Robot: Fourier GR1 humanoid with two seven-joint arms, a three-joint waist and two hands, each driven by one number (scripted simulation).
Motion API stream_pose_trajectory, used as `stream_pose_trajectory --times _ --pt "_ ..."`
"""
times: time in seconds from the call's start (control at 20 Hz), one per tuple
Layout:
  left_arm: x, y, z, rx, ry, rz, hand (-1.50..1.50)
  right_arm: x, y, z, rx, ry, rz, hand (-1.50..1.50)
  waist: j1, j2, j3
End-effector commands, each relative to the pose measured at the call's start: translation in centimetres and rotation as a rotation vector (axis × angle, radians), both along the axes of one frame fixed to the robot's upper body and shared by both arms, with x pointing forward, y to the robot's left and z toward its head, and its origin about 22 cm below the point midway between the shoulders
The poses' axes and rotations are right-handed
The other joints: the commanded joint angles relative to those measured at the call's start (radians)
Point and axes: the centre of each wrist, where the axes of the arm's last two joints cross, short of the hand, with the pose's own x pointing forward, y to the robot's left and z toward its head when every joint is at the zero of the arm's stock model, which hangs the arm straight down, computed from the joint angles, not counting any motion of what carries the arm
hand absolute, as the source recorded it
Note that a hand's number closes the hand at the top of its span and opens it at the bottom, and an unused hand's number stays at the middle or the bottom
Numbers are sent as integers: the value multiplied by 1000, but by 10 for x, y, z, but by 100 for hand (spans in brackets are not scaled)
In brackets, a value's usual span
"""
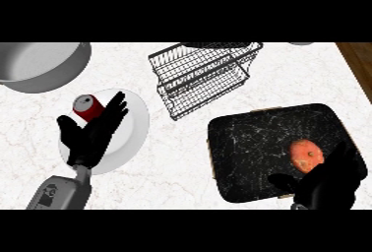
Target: Pick the squash from the tray and place it in the tiered basket
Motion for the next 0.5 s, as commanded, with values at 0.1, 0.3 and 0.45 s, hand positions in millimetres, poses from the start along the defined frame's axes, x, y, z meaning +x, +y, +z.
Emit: stream_pose_trajectory --times 0.1,0.3,0.45 --pt "-2 -7 -11 -1 18 10 0 13 -10 -10 97 -30 -180 -150 -1 6 5" --pt "5 11 1 3 8 5 0 20 -11 -22 113 -34 -191 -150 4 6 5" --pt "4 0 0 -1 16 12 0 9 -29 -31 101 -41 -195 -150 -1 5 5"
